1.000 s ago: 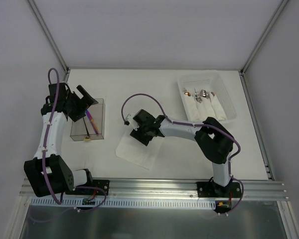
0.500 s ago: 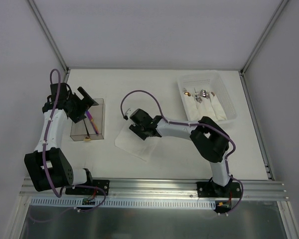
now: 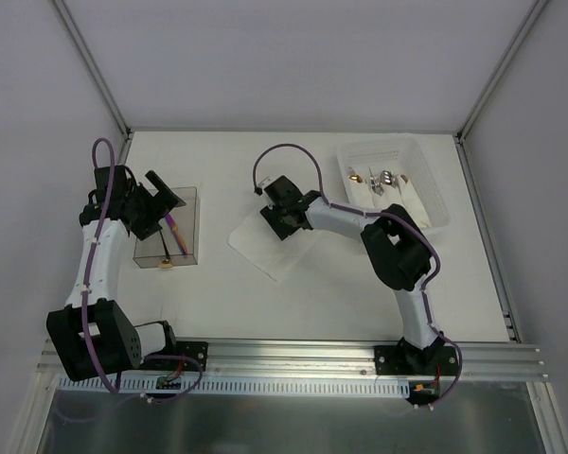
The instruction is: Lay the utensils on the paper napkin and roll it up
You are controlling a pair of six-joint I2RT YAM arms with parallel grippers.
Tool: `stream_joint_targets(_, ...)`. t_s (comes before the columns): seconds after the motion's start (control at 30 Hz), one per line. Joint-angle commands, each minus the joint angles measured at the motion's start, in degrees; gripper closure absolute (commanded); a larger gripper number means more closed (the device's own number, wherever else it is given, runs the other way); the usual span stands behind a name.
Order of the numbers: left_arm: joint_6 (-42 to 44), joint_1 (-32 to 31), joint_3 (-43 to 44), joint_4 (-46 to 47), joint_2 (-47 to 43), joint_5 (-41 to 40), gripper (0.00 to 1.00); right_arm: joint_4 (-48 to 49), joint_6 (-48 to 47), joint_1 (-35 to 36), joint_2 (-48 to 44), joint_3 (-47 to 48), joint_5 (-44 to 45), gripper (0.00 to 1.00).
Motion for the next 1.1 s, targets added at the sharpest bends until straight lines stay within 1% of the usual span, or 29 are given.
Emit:
stream_joint_targets(0.0,1.26,0.67,-0.39,-1.88,-1.9,-2.68,0.01,-4.54,-2.13,-1.59,1.9,0.82,-1.68,0.5)
stream_joint_targets(0.2,3.73,0.67,0.23,-4.95,-1.46,-5.76,0.01,-4.37,-4.95,-1.85,1.11,0.73,-5.89,0.48)
stream_joint_targets(0.33,4.6,0.67,0.67,-6.71,-2.16,-8.4,0.01,-4.46,-4.34,-1.85,-0.38,0.82,-8.0,0.47)
stream_joint_targets(0.4,4.96,0.67,1.1,-7.68,-2.34,-10.33,0.01,-4.63,-3.55,-1.85,-2.75,0.99,-9.75,0.45)
stream_joint_targets(0.47,5.48,0.67,1.72,-9.0,-2.25,-12.26,0.01,-5.24,-2.24,-1.85,-6.34,1.52,-11.25,0.41)
stream_joint_targets(0.5,5.66,0.67,1.98,-9.44,-1.91,-12.88,0.01,-5.42,-1.71,-1.85,-7.49,1.78,-11.78,0.37)
stream_joint_targets(0.57,6.19,0.67,2.77,-10.23,-1.38,-13.67,0.01,-6.04,-0.74,-1.94,-9.69,3.01,-12.31,0.34)
stream_joint_targets(0.63,6.28,0.67,3.3,-10.41,-0.41,-14.73,0.03,-6.91,0.32,-2.02,-12.24,3.98,-13.45,0.27)
stream_joint_targets(0.67,6.28,0.76,3.83,-10.32,0.64,-14.91,0.03,-7.27,0.67,-2.03,-13.03,5.03,-14.15,0.26)
stream_joint_targets(0.7,6.36,0.76,4.27,-10.41,1.26,-15.0,0.05,-7.7,1.28,-2.2,-14.26,5.65,-14.68,0.25)
stream_joint_targets(0.73,6.45,0.76,4.62,-10.5,1.96,-15.26,0.11,-8.23,1.37,-2.38,-14.79,6.18,-15.47,0.24)
stream_joint_targets(0.8,7.33,0.76,6.2,-10.5,4.32,-15.08,0.18,-10.34,1.64,-2.99,-15.76,7.49,-18.27,0.24)
stream_joint_targets(0.83,7.77,0.76,6.73,-10.5,5.12,-15.69,0.29,-11.39,1.81,-3.25,-16.9,7.5,-19.42,0.23)
stream_joint_targets(0.9,9.09,0.76,8.31,-10.5,7.84,-16.31,0.4,-12.36,2.34,-4.66,-17.96,7.06,-22.67,0.23)
stream_joint_targets(0.93,9.52,0.67,8.92,-10.5,8.72,-17.88,0.44,-12.71,2.78,-5.19,-19.01,5.84,-23.64,0.22)
stream_joint_targets(0.97,10.22,0.76,10.15,-10.5,9.86,-18.16,0.52,-13.67,2.87,-6.5,-19.45,5.22,-24.26,0.22)
stream_joint_targets(1.03,10.67,0.76,11.12,-10.5,12.94,-18.42,0.54,-14.04,2.69,-8.0,-20.77,1.8,-25.93,0.22)
stream_joint_targets(1.07,11.37,0.67,12.26,-10.41,14.0,-18.34,0.57,-14.04,2.0,-9.57,-22.08,0.48,-26.2,0.22)
